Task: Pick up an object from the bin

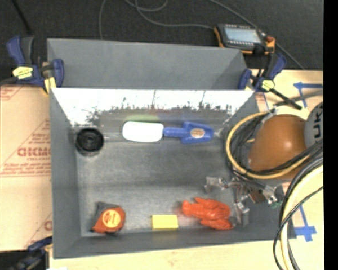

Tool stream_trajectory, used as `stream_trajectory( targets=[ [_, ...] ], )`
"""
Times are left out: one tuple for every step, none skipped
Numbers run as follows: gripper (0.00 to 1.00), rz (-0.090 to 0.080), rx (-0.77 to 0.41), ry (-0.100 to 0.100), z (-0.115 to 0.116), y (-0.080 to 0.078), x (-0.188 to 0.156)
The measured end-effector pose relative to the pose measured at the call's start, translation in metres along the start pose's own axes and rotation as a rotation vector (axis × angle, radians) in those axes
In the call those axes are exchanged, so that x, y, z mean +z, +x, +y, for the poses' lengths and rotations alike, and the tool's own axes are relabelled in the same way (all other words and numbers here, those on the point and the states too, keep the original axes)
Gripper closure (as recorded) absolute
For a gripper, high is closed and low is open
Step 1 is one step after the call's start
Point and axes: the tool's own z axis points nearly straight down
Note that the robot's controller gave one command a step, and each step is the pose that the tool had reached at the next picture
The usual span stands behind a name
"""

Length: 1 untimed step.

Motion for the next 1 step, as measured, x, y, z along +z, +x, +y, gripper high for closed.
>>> stream_trajectory(
  targets=[
    [0.0, 0.0, -0.155, 0.0, -0.0103, 0.0103, 0.0039]
  ],
)
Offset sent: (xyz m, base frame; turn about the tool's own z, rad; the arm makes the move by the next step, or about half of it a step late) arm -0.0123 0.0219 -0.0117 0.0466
